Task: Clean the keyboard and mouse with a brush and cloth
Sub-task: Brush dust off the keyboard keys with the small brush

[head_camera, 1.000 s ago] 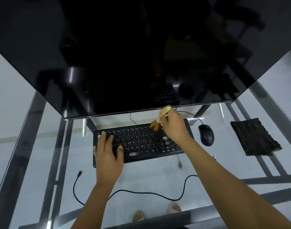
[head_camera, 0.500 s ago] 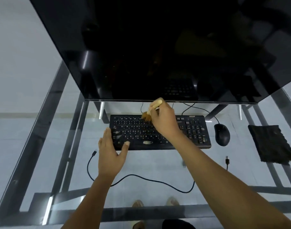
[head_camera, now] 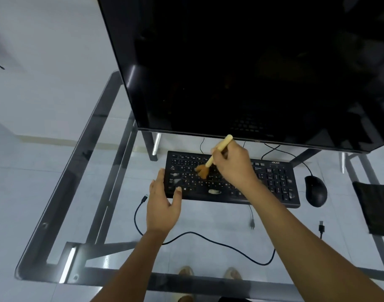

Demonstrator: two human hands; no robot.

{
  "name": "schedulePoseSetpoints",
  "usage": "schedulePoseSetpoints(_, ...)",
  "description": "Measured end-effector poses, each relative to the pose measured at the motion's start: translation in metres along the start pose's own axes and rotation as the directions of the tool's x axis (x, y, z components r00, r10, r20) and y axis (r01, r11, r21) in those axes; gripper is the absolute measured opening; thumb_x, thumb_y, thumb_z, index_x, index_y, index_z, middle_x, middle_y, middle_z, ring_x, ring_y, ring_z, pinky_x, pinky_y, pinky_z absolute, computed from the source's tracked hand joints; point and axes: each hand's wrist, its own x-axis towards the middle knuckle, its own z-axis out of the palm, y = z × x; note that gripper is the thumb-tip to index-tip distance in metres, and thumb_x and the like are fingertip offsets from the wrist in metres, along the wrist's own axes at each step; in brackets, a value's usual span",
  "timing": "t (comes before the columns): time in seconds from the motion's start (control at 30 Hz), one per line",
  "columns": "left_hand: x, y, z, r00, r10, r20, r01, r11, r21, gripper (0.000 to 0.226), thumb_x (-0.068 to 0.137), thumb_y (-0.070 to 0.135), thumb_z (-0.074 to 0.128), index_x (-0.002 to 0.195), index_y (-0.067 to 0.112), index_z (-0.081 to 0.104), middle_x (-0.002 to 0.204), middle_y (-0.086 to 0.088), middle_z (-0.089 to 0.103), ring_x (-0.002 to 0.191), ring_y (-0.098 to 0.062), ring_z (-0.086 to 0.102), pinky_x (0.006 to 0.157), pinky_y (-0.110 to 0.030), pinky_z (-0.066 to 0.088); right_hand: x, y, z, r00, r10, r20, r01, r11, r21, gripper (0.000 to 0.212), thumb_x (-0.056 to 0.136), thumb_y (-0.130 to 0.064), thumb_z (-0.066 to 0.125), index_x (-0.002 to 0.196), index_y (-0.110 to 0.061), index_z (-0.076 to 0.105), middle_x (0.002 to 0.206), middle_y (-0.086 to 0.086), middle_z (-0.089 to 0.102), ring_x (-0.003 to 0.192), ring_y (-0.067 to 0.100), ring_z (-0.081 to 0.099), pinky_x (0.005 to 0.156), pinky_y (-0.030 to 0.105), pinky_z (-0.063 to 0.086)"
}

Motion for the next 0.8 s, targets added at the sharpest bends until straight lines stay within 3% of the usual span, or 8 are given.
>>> schedulePoseSetpoints(0.13, 0.0, 0.0, 0.001, 1.0, 0.006, -0.009, -0.006, 1.0, 0.009, 0.062, 0.093, 0.034, 0.051, 0.148, 0.029, 0.022, 0.136, 0.003, 0.043, 0.129, -0.015, 0.042, 0.097, -0.047, 0.047, -0.015, -0.01, 0.027, 0.942, -0.015, 0.337, 0.006, 1.0, 0.027, 0.009, 0.093, -0.027, 0.059, 0.095, -0.019, 0.061, 0.078, -0.002, 0.069, 0.069, 0.012, 0.068, 0.067, 0.031, 0.06)
schedulePoseSetpoints(0.2, 0.0, 0.001, 0.001, 1.0, 0.008, 0.002, -0.008, 1.0, 0.013, 0.06, 0.094, 0.036, 0.049, 0.147, 0.029, 0.023, 0.134, 0.004, 0.044, 0.128, -0.016, 0.043, 0.097, -0.046, 0.048, -0.01, -0.005, 0.026, 0.987, 0.012, 0.158, -0.009, 1.0, -0.02, 0.013, 0.094, -0.025, 0.057, 0.099, -0.014, 0.062, 0.073, -0.005, 0.064, 0.058, 0.007, 0.061, 0.053, 0.016, 0.052)
schedulePoseSetpoints(0.27, 0.0, 0.002, 0.001, 1.0, 0.004, 0.017, -0.004, 1.0, 0.019, 0.06, 0.093, 0.041, 0.046, 0.147, 0.031, 0.021, 0.135, 0.004, 0.043, 0.131, -0.019, 0.041, 0.098, -0.047, 0.047, -0.002, 0.002, 0.016, 0.996, 0.075, -0.058, -0.071, 0.995, 0.066, 0.01, 0.095, -0.017, 0.054, 0.098, -0.011, 0.061, 0.072, -0.005, 0.06, 0.056, 0.013, 0.058, 0.049, 0.016, 0.048)
schedulePoseSetpoints(0.37, 0.001, 0.001, 0.002, 1.0, 0.006, 0.017, -0.007, 0.999, 0.049, 0.063, 0.092, 0.045, 0.045, 0.147, 0.031, 0.019, 0.139, 0.003, 0.041, 0.134, -0.024, 0.038, 0.099, -0.049, 0.046, 0.0, 0.004, 0.016, 0.993, 0.07, 0.093, -0.081, 0.99, 0.118, 0.007, 0.094, -0.017, 0.054, 0.092, -0.015, 0.06, 0.081, 0.006, 0.067, 0.071, 0.026, 0.067, 0.066, 0.034, 0.059)
schedulePoseSetpoints(0.5, -0.001, 0.003, 0.002, 0.999, 0.008, 0.035, -0.01, 0.999, 0.053, 0.064, 0.091, 0.045, 0.047, 0.147, 0.03, 0.019, 0.139, 0.004, 0.041, 0.133, -0.024, 0.039, 0.099, -0.05, 0.045, 0.009, 0.002, 0.017, 0.991, 0.017, -0.134, -0.002, 0.994, 0.108, 0.005, 0.095, -0.013, 0.053, 0.097, -0.011, 0.058, 0.083, 0.005, 0.068, 0.06, 0.001, 0.061, 0.051, 0.01, 0.044)
schedulePoseSetpoints(0.6, 0.001, 0.005, 0.0, 0.999, 0.017, 0.027, -0.019, 0.998, 0.057, 0.064, 0.092, 0.042, 0.049, 0.147, 0.028, 0.019, 0.141, 0.004, 0.04, 0.134, -0.022, 0.037, 0.101, -0.05, 0.044, 0.019, -0.006, 0.027, 0.999, 0.039, 0.023, -0.042, 0.988, 0.148, 0.006, 0.095, -0.017, 0.054, 0.099, -0.016, 0.059, 0.089, 0.005, 0.069, 0.075, 0.012, 0.067, 0.064, 0.024, 0.055)
schedulePoseSetpoints(0.73, 0.0, 0.006, -0.001, 1.0, 0.019, 0.02, -0.02, 0.998, 0.059, 0.064, 0.092, 0.036, 0.052, 0.147, 0.026, 0.021, 0.138, 0.003, 0.042, 0.133, -0.021, 0.037, 0.101, -0.049, 0.044, 0.023, -0.016, 0.039, 0.996, 0.035, -0.082, -0.015, 0.97, 0.242, 0.007, 0.096, -0.015, 0.054, 0.101, -0.014, 0.059, 0.089, 0.003, 0.069, 0.077, 0.011, 0.067, 0.065, 0.017, 0.054)
schedulePoseSetpoints(0.8, 0.0, 0.007, -0.001, 0.999, 0.034, 0.018, -0.035, 0.998, 0.061, 0.064, 0.092, 0.034, 0.053, 0.147, 0.027, 0.021, 0.136, 0.003, 0.043, 0.131, -0.018, 0.039, 0.101, -0.046, 0.044, 0.022, -0.02, 0.046, 0.996, 0.0, 0.087, -0.019, 0.975, 0.221, 0.008, 0.095, -0.017, 0.056, 0.101, -0.016, 0.06, 0.09, 0.002, 0.07, 0.078, 0.01, 0.069, 0.073, 0.023, 0.057)
